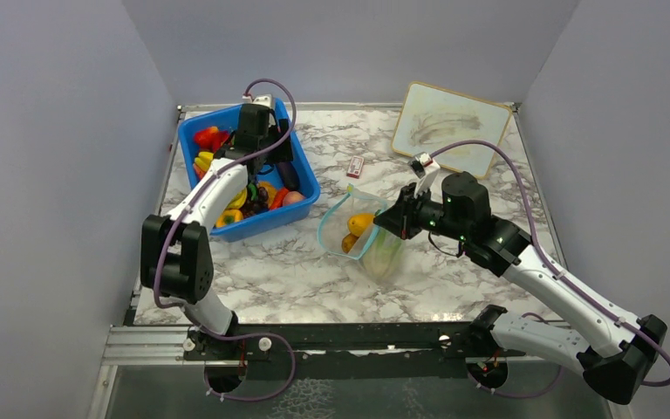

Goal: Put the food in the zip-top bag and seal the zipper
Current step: Pick up the fake vegetable from the bin.

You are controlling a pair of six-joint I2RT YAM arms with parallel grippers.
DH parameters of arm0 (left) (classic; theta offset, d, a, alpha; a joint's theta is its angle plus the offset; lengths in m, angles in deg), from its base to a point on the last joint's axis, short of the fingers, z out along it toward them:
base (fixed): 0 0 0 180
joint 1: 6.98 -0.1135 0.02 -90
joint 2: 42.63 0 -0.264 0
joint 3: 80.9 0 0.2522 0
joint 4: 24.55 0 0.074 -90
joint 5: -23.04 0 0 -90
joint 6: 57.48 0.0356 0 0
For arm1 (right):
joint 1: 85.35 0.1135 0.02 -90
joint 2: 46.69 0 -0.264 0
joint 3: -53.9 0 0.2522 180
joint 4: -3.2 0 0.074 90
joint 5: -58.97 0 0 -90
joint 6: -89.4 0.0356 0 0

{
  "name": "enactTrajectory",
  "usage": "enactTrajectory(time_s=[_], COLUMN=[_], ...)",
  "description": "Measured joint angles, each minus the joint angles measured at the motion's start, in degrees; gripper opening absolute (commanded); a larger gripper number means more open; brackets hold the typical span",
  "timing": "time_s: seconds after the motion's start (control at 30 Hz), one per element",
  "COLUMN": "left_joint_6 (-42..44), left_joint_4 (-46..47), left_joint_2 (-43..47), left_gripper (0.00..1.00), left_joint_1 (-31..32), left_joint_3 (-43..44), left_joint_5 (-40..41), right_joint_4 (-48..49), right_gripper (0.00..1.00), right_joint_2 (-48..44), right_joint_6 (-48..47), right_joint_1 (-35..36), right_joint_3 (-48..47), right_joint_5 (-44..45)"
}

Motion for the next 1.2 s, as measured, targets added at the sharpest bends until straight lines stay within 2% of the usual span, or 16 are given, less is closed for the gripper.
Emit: enactTrajectory(time_s=[0.43, 0.8, 1.03, 1.2], left_joint_6=[-1.2, 0.2, 1.0, 1.4], left_joint_4=[7.7, 8.7, 8.4, 7.8], left_joint_2=[-15.6, -20.6, -23.9, -25.7], left_gripper=[0.69, 0.68, 0.73, 0.71], left_joint_1=[-4.3, -5.6, -6.3, -6.6], left_joint_3=[6.9, 11.9, 14.5, 15.2], left_joint_5=[-3.1, -3.1, -3.1, -3.1], right_joint_4=[-0.2, -2.6, -3.2, -3.7], right_gripper=[0.01, 0.01, 0.01, 0.01], right_joint_2=[0.0, 0.6, 0.9, 0.9], right_joint_6=[0.0, -0.3, -0.3, -0.3], right_joint_1=[0.0, 0.0, 0.0, 0.0], right_joint_3=[0.1, -2.2, -2.5, -2.5], right_joint_5=[0.0, 0.1, 0.1, 0.1])
